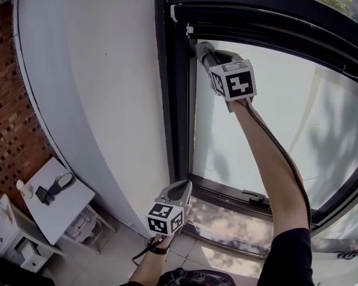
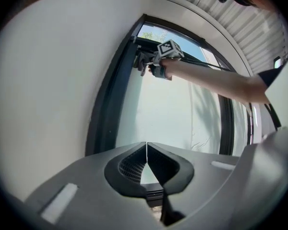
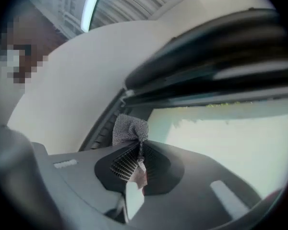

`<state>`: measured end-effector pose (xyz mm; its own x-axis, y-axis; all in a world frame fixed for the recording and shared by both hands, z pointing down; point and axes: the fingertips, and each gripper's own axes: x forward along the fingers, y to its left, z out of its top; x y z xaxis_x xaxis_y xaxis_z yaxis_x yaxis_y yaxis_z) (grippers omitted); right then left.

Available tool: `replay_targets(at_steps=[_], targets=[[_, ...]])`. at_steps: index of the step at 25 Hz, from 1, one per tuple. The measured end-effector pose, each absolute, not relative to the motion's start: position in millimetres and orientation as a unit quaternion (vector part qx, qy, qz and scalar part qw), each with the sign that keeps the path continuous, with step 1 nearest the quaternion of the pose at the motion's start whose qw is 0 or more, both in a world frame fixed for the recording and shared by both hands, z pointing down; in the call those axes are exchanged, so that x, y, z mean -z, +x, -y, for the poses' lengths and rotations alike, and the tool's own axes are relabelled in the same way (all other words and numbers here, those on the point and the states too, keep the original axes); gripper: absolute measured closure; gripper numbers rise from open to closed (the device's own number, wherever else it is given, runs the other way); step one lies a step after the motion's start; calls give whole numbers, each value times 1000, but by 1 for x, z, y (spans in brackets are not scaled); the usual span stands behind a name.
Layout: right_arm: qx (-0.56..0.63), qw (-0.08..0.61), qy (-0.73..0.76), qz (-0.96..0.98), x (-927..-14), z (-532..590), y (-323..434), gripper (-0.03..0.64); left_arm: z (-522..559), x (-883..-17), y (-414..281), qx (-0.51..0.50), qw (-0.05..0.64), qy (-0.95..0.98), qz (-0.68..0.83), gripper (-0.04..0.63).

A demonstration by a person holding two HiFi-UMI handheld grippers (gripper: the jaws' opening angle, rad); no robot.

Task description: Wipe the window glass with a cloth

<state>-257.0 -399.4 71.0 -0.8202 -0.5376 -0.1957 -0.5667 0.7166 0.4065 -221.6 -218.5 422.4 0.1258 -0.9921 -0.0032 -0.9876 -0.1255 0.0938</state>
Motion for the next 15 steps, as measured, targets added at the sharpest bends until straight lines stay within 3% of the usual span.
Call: replay_targets(at_steps=[3,15], targets=[[-159,30,-341,-926,-61,426,-256,600,222,-416,-194,27,24,773,634,595],[-175,-31,-302,-937,-87,403,-289,600,209,-420,-169,39,17,786,616,595]])
